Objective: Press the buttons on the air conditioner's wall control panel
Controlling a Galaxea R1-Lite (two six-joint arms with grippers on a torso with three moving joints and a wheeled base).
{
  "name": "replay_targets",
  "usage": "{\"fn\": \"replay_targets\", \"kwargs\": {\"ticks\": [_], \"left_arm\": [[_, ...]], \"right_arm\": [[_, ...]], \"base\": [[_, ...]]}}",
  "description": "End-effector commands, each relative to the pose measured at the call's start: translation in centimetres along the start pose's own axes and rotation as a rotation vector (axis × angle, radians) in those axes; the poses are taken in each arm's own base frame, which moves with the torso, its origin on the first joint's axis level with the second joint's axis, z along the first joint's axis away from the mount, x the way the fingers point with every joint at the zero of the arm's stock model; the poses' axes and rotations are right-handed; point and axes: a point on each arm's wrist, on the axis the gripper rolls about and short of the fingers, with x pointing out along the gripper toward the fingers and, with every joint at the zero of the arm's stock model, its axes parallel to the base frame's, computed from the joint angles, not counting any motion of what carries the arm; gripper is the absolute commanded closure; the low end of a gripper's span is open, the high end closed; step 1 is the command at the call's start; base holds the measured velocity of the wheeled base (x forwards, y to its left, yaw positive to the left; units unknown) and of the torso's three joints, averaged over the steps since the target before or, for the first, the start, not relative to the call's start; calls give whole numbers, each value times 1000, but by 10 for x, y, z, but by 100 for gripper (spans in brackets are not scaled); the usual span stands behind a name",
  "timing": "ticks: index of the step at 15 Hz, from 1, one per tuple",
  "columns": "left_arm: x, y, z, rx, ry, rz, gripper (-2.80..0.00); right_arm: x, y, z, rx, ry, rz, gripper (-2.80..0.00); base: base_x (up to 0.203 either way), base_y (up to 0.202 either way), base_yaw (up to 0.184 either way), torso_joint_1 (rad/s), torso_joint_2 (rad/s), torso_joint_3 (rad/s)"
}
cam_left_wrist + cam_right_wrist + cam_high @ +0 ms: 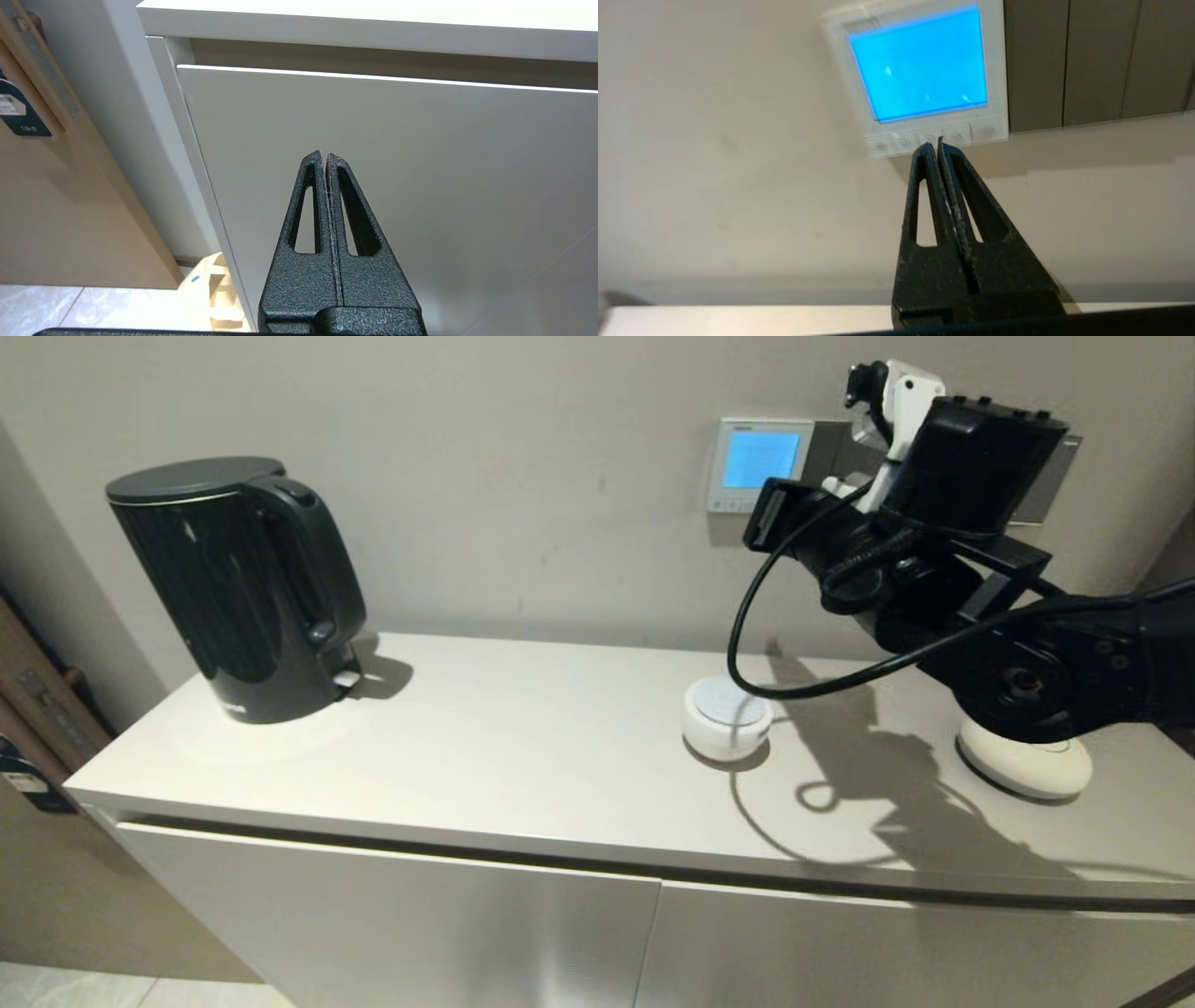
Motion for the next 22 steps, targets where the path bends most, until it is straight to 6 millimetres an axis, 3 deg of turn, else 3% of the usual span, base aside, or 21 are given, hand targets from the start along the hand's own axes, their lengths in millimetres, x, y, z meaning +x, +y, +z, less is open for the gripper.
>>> {"fn": "replay_targets", "kwargs": {"ticks": [1,7,11,16,20,22], "left_arm": [[0,0,0,0,0,0,0],[0,0,0,0,0,0,0],[0,0,0,0,0,0,0],[0,0,0,0,0,1,0],[0,0,0,0,0,0,0],[0,0,0,0,0,1,0]], "right_arm": [[-26,-5,38,17,-41,16,0],[-52,-47,70,-65,122,2,0],[-71,-72,64,-120,332,23,0],[-102,-92,70,-133,371,-13,0],[-123,-102,52,-149,438,-31,0],[-138,-110,32,-168,499,-47,0]], "base": [[0,0,0,0,0,0],[0,0,0,0,0,0],[0,0,0,0,0,0],[0,0,0,0,0,0],[0,0,0,0,0,0],[0,0,0,0,0,0]]}}
